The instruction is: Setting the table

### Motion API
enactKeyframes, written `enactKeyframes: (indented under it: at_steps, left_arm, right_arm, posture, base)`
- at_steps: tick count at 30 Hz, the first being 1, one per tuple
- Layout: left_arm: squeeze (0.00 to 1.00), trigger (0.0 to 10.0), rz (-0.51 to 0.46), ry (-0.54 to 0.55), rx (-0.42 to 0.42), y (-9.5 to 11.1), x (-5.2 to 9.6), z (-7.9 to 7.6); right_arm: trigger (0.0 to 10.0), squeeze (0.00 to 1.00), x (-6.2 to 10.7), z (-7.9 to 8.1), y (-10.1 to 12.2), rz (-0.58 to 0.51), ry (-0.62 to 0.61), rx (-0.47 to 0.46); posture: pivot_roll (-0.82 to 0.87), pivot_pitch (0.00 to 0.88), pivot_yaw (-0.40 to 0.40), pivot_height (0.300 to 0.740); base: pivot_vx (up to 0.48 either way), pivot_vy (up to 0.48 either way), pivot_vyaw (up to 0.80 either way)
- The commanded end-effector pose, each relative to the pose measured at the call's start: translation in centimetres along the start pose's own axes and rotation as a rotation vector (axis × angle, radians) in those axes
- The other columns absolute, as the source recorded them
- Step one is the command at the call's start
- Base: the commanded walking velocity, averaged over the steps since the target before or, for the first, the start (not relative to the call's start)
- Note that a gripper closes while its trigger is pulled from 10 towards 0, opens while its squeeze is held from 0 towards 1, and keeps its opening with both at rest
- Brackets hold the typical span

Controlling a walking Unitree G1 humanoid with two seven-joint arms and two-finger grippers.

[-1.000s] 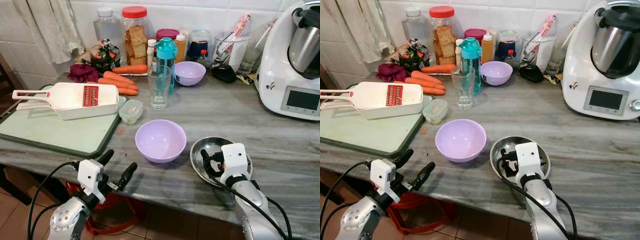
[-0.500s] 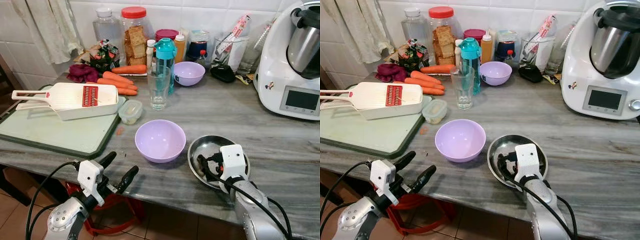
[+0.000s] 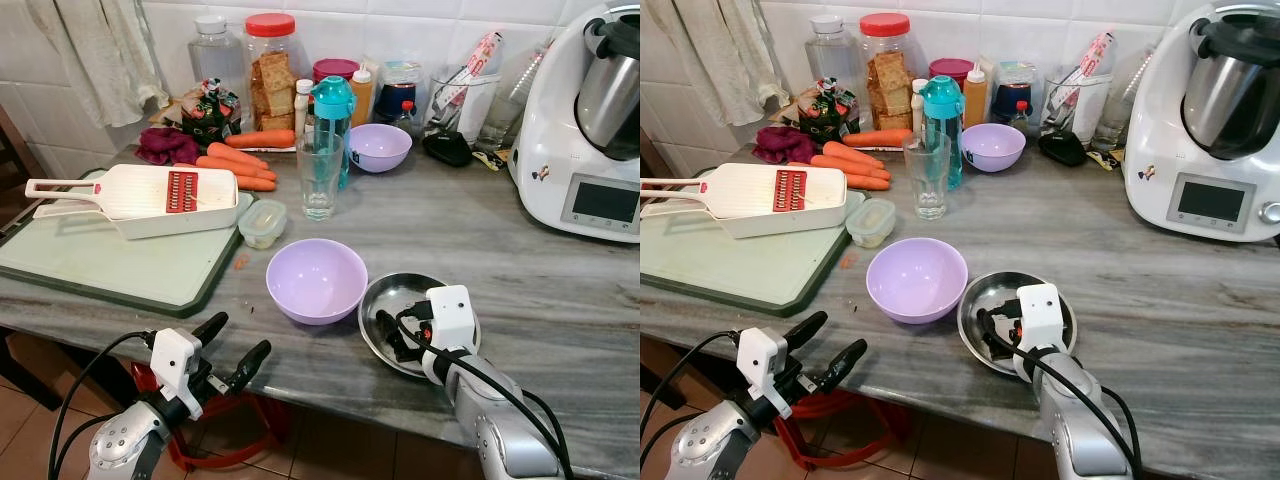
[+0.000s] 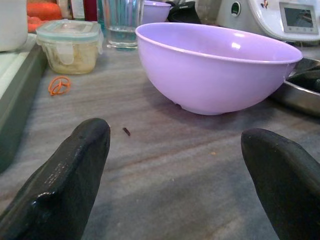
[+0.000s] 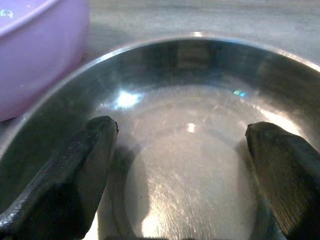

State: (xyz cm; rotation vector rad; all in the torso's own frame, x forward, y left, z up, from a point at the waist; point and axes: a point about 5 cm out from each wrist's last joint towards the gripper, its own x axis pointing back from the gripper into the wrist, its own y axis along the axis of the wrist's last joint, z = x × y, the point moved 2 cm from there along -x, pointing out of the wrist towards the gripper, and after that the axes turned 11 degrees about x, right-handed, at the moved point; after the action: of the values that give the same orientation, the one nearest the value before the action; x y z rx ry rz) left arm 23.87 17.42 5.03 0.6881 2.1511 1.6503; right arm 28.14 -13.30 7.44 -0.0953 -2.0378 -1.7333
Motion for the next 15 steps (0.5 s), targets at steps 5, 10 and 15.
enactKeyframes:
  at_steps: [5,10,15]
  left_arm:
    - [0.0,10.0,-0.008,-0.002,-0.015,0.2,0.7,0.0]
    - [0.0,10.0,-0.012,-0.012,-0.019,0.4,0.9,-0.3]
    - [0.0,10.0,-0.024,-0.021,-0.027,1.0,0.8,-0.7]
  right_arm:
    - [10.0,0.0,0.5,0.3,0.0,0.011,0.011,-0.011]
    - [10.0,0.0,1.0,0.0,0.8,-0.021,-0.016,-0.006]
    - [10.0,0.0,1.3,-0.8,1.9,-0.072,-0.077,0.011]
  posture:
    - [0.0,0.0,0.005,0.74]
    - [-0.01,0.0,0.011,0.74]
    - [-0.01,0.0,0.014,0.74]
  base:
    - [0.0,0.0,0.0]
    - [0.0,0.0,0.0]
    - [0.0,0.0,0.0]
